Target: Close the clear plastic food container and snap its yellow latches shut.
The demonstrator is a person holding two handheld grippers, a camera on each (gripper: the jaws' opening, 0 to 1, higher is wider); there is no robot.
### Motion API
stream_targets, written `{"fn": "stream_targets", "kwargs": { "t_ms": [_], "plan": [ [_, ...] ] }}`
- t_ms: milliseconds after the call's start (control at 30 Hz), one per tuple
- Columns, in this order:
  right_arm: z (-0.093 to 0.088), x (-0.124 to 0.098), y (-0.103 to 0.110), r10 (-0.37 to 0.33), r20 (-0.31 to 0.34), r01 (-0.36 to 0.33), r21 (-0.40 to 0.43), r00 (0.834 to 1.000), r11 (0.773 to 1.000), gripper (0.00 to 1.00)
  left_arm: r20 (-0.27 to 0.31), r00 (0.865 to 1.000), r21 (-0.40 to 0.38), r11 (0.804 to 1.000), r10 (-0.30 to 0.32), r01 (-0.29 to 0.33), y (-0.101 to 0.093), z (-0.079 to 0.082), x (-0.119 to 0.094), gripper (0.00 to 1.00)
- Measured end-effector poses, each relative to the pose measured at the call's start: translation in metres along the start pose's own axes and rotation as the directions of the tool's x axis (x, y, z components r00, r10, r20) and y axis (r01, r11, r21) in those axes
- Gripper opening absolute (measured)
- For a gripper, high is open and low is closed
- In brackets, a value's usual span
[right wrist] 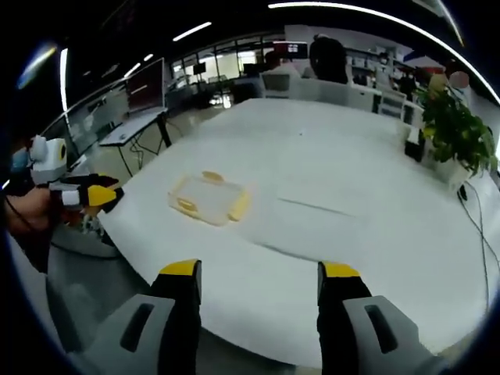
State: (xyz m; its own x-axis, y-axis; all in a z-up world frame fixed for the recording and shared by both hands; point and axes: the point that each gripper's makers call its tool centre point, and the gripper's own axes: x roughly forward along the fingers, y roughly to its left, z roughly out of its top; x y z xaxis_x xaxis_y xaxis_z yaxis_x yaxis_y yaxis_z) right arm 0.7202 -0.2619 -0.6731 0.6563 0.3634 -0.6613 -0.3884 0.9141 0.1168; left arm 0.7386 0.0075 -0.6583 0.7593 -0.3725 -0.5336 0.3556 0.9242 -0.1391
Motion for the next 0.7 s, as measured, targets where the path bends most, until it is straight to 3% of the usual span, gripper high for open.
{"fn": "stream_targets", "kwargs": {
  "t_ms": [167, 267, 700],
  "plan": [
    [0.003, 0.01, 0.004, 0.037, -0.026, -0.037, -0.026, 0.999, 0.999, 0.57, -0.019, 1.0, 0.032, 0.999, -0.024, 0.024, 0.005, 0.003, 0.007, 0.51],
    [0.007, 0.014, 0.008, 0.053, -0.029, -0.053, -0.028, 0.998, 0.998, 0.57, -0.056, 0.996, 0.048, 0.996, -0.071, 0.074, 0.004, 0.001, 0.013, 0.48],
    [0.022, 0.034, 0.011, 0.105, -0.054, -0.108, -0.058, 0.993, 0.992, 0.58, -0.124, 0.988, 0.107, 0.988, -0.093, 0.107, 0.017, 0.001, 0.028, 0.48]
  ]
}}
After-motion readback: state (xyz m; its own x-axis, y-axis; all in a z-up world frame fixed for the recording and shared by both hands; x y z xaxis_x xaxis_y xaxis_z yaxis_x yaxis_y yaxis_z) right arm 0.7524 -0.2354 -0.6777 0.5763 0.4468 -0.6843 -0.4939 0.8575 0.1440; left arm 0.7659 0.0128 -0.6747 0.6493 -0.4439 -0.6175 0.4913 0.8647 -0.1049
